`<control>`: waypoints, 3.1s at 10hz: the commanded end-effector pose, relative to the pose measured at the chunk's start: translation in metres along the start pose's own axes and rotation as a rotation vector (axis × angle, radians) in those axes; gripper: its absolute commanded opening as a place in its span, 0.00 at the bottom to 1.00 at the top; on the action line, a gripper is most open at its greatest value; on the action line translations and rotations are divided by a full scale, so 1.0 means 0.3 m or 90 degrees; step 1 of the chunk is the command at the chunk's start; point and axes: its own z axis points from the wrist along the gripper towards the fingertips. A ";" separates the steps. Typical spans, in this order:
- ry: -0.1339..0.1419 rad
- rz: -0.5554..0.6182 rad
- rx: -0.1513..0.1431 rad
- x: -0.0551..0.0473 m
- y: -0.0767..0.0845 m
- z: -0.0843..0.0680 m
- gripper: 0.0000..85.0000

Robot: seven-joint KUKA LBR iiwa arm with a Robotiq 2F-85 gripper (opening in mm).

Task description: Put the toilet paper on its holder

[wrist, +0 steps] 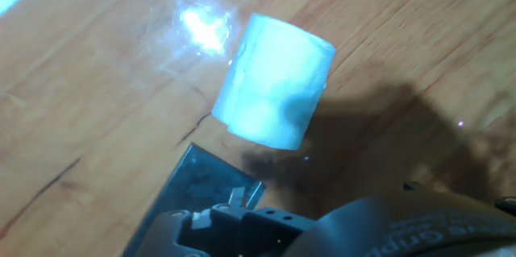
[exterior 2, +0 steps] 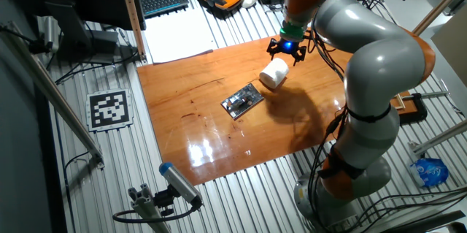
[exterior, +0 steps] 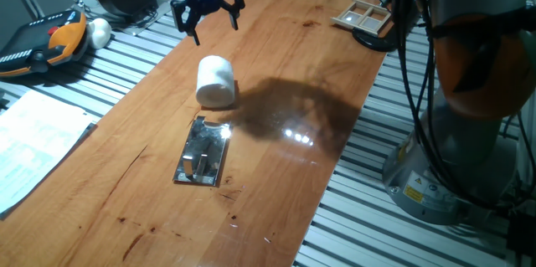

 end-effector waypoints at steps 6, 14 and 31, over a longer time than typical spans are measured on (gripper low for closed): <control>-0.028 0.034 -0.025 0.001 0.000 -0.001 1.00; -0.010 0.039 -0.004 0.001 0.000 -0.001 1.00; -0.013 0.011 0.000 0.001 0.000 -0.001 1.00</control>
